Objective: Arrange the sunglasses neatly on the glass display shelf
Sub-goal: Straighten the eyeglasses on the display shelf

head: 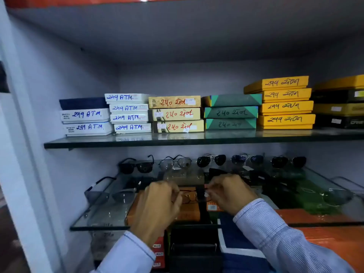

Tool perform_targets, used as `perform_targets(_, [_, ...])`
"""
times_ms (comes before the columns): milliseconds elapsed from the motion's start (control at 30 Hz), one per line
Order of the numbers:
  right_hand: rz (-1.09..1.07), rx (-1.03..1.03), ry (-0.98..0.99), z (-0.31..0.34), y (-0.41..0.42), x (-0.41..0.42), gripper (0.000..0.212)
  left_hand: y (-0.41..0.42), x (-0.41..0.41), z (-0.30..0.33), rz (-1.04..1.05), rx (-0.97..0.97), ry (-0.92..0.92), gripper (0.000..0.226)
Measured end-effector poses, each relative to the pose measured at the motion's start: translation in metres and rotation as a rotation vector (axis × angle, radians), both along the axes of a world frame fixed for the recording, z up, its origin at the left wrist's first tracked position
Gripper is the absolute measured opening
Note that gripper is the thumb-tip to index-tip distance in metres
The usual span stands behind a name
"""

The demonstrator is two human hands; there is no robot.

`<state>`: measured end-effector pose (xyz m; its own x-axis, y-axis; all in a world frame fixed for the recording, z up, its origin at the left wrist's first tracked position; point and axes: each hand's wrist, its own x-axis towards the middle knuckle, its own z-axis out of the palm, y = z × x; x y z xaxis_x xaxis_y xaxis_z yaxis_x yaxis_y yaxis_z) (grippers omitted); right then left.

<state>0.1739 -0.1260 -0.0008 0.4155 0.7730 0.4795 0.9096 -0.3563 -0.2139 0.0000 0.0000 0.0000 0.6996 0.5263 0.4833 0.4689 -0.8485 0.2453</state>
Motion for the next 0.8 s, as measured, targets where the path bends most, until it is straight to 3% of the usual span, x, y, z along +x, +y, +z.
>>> perform_targets(133, [-0.041, -0.065, 0.161, 0.002, 0.007, 0.0, 0.009, 0.008, 0.012, -0.008, 0.006, -0.019, 0.052, 0.023])
perform_targets(433, [-0.026, -0.077, 0.24, 0.008, 0.008, 0.003, 0.006, 0.012, 0.017, -0.005, -0.031, 0.04, 0.056, 0.018])
perform_targets(600, [-0.04, 0.014, 0.242, 0.028, 0.052, -0.017, 0.015, 0.047, -0.016, 0.019, 0.093, 0.019, -0.049, 0.013])
perform_targets(700, [-0.114, 0.027, 0.3, 0.043, 0.06, -0.022, 0.011, 0.06, -0.02, 0.025, 0.132, -0.049, -0.18, 0.009])
perform_targets(800, [-0.18, -0.05, 0.378, 0.051, 0.062, -0.018, 0.025, 0.067, -0.016, 0.026, 0.145, -0.135, -0.209, 0.014])
